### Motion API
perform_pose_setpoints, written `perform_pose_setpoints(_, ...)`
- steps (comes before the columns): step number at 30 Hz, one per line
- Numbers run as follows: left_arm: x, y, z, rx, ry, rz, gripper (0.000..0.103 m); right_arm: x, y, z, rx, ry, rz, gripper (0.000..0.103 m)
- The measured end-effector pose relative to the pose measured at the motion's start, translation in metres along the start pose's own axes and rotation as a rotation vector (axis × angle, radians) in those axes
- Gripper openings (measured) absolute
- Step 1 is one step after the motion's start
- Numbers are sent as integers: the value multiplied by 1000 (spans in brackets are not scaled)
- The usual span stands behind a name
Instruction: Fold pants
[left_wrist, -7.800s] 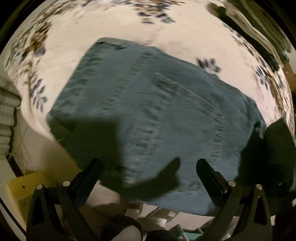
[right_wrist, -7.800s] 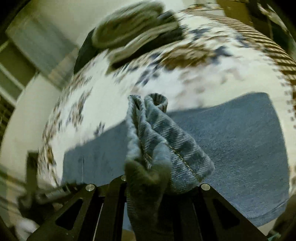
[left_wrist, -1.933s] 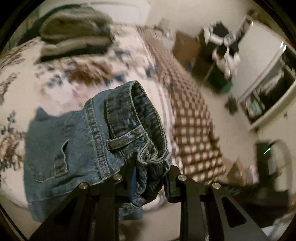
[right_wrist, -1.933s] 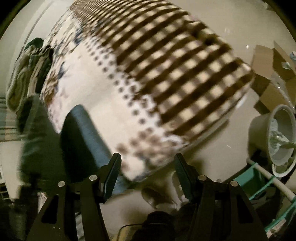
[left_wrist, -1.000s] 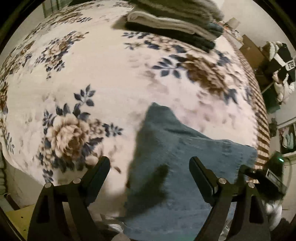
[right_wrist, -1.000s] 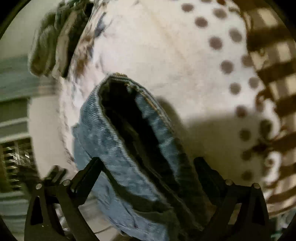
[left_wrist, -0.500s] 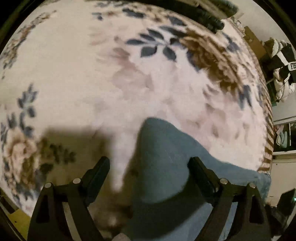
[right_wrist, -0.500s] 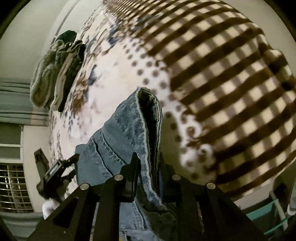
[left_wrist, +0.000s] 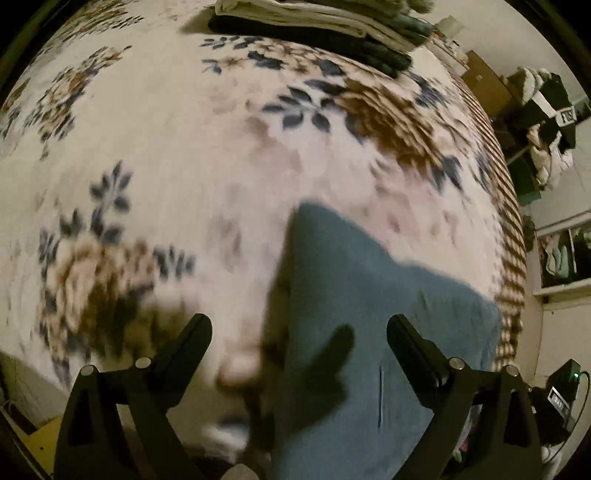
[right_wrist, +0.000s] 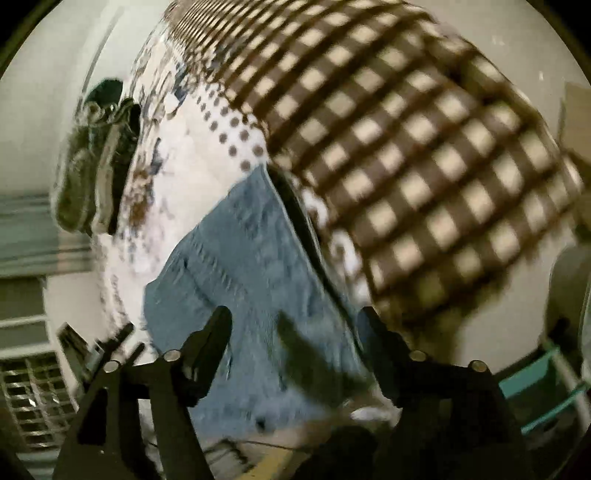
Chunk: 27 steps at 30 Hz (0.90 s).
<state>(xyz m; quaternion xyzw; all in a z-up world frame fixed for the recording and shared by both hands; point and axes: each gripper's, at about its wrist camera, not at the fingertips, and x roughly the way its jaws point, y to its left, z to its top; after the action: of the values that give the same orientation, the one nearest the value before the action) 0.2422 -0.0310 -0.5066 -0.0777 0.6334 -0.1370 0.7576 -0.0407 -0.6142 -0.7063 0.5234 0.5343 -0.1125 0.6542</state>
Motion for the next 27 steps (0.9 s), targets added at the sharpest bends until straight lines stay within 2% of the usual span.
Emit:
perform_pose_setpoints(3,4,-4,-32,31,38,56,98,16,-18,-32,96,75,49,75)
perform_pose_setpoints(6,20,-9,-51,60,91,106,98,48,-20,-52,155,124,70,75)
perform_pose_setpoints(11,34,-14,-62,76,101,141,98,77,-13,-64,199,98,115,75)
perform_pose_setpoints(13,36,-15,-60,74,101,138,98,81,-7,-62,191,65,113,64)
perform_pose_setpoints(14,36,-16,-60,72,100,139,98,80,-6,-61,184,55,110,56)
perform_pose_setpoints(16,39,-21,-58,75,98,140,98,81,2,-59,157,39,74,50)
perform_pose_setpoints(18,40,-22,-57,76,97,138,98,77,5,-59,133,25,38,37)
perform_pose_setpoints(21,44,-22,-63,71,104,129,98,64,6,-58,107,-5,-9,27)
perform_pose_setpoints(23,47,-19,-63,60,115,114,98,56,13,-56,53,-36,-86,24)
perform_pose_setpoints(24,47,-17,-65,55,119,108,98,57,14,-55,56,-34,-94,24)
perform_pose_setpoints(26,47,-14,-65,47,123,102,98,58,8,-50,85,-11,-73,25)
perform_pose_setpoints(27,47,-11,-65,36,124,94,98,57,6,-50,98,-3,-48,30)
